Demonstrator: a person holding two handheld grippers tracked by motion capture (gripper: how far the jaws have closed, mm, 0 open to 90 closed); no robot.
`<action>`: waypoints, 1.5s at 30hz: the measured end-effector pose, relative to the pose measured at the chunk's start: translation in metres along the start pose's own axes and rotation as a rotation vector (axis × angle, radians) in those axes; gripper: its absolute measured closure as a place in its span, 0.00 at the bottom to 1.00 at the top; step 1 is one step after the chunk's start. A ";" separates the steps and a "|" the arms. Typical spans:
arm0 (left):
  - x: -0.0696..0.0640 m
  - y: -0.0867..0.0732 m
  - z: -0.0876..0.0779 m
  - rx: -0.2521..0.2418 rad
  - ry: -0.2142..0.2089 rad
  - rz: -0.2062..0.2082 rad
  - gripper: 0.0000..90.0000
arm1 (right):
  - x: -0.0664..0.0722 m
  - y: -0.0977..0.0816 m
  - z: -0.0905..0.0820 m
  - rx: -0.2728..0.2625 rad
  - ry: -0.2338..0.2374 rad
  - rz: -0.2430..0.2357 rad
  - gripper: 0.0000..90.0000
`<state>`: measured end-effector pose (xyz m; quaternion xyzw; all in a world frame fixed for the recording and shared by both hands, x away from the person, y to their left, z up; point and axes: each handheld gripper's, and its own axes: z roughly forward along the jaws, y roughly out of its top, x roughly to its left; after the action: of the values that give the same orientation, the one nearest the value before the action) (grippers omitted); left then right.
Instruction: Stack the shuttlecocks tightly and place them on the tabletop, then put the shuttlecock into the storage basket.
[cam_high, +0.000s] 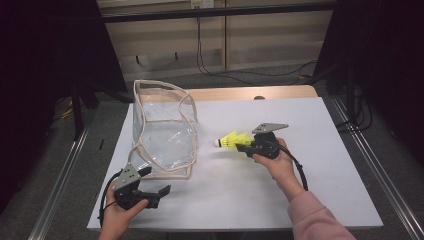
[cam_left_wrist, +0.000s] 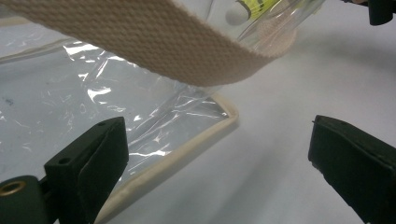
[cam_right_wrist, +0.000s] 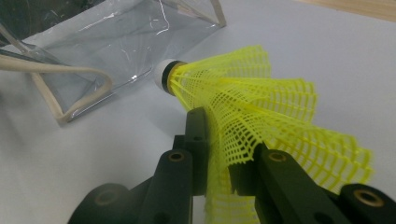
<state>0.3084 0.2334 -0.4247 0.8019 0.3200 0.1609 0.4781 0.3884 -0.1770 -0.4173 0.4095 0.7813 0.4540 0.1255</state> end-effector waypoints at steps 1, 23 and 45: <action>0.000 0.000 0.000 0.000 0.002 0.002 0.06 | 0.000 0.001 -0.001 0.004 -0.002 -0.005 0.89; 0.000 0.001 0.001 -0.015 -0.011 -0.007 0.06 | 0.009 0.034 -0.027 -0.026 0.029 -0.036 0.89; 0.000 0.000 0.002 -0.008 -0.011 -0.005 0.06 | 0.014 0.069 -0.045 -0.061 0.040 -0.069 0.89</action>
<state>0.3096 0.2318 -0.4253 0.8000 0.3188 0.1567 0.4835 0.3909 -0.1761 -0.3337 0.3694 0.7829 0.4812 0.1379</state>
